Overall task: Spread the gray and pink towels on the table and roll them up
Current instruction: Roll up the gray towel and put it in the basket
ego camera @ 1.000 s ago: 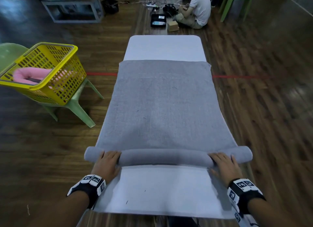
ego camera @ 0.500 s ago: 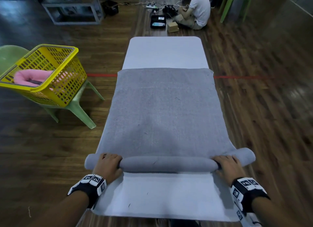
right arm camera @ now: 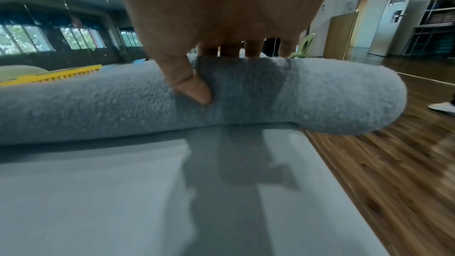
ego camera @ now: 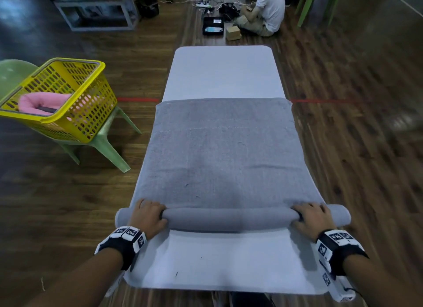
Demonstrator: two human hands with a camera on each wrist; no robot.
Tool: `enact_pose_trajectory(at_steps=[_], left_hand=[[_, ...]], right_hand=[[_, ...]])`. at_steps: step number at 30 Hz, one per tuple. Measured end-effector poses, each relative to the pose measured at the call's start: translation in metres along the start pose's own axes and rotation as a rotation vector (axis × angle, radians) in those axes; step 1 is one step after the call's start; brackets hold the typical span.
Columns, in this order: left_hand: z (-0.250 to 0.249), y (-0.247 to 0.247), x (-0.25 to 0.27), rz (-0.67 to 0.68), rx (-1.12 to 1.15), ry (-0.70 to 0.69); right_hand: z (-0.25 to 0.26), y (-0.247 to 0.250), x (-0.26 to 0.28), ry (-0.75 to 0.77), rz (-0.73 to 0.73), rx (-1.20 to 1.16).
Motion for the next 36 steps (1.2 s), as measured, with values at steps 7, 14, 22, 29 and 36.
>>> enact_pose_trajectory(at_steps=[7, 14, 22, 29, 36], left_hand=[[0.001, -0.012, 0.002, -0.009, 0.072, -0.037], [0.007, 0.003, -0.006, -0.043, 0.056, -0.016], [0.004, -0.005, 0.002, 0.116, -0.014, -0.045], [0.006, 0.002, -0.022, -0.039, 0.072, 0.027], [-0.001, 0.001, -0.009, 0.142, -0.037, -0.018]], right_hand=[[0.004, 0.004, -0.001, -0.011, 0.032, -0.047], [0.003, 0.024, -0.019, -0.063, 0.018, -0.029], [-0.006, 0.005, 0.005, 0.020, 0.085, 0.072], [0.004, 0.022, -0.024, -0.065, 0.026, -0.104], [-0.003, 0.018, -0.006, -0.027, 0.088, 0.088]])
Point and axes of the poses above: each hand's wrist, its own x-axis away from the middle knuckle, its own y-axis out of the back of the hand, z = x × y, the point moved 1 cm from there along -x, towards the middle knuckle, and after that the axes turned 11 degrees about -y, right-handed, at the moved point
